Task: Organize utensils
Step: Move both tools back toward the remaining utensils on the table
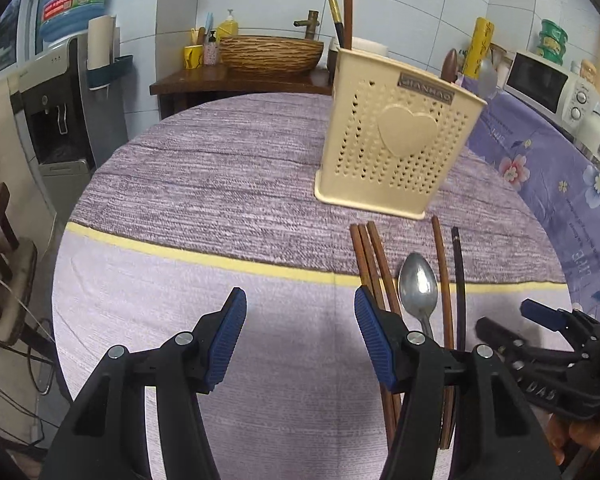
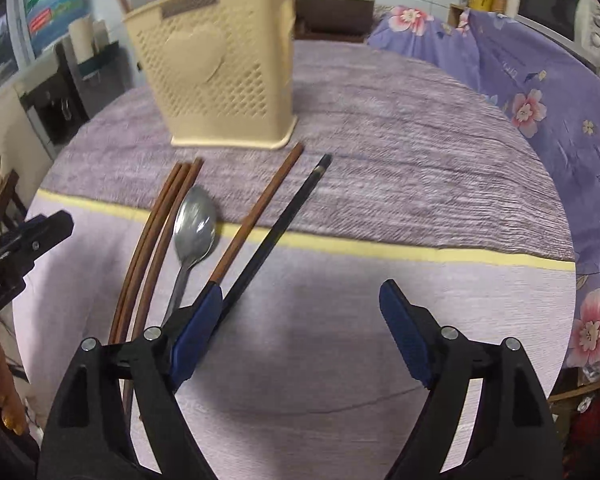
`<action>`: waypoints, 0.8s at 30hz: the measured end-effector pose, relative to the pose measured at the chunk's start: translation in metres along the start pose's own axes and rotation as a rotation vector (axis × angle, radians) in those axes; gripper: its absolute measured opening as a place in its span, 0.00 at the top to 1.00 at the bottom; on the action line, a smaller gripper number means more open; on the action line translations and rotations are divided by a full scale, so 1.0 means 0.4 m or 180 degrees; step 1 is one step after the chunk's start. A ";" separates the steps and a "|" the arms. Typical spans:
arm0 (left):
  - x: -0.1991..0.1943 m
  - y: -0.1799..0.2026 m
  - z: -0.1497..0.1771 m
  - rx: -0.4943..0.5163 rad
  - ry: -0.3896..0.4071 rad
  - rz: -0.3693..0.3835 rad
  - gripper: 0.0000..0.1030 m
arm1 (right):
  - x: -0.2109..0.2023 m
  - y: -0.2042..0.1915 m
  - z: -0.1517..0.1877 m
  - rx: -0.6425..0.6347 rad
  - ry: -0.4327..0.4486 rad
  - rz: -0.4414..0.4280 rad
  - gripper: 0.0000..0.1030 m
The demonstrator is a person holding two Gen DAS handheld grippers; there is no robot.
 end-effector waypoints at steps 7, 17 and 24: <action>0.002 -0.003 0.029 0.0023 -0.0053 -0.0027 0.45 | 0.025 -0.046 0.015 -0.0148 -0.0232 0.0128 0.20; 0.000 0.026 0.076 0.0168 -0.0196 0.0061 0.45 | 0.001 0.043 0.052 -0.0261 -0.0417 0.0374 0.11; 0.017 0.058 0.103 0.0253 -0.0328 0.0124 0.45 | -0.013 0.105 0.088 0.0006 -0.0299 0.0341 0.11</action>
Point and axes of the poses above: each gripper's, at about its wrist camera, not at the fingertips, and x roughly the way its jaws point, y to its right, z to its underside, the point moved 3 cm from there along x, roughly the way its jaws point, and after that the axes turned 7 degrees about -x, right-handed, at the moved point
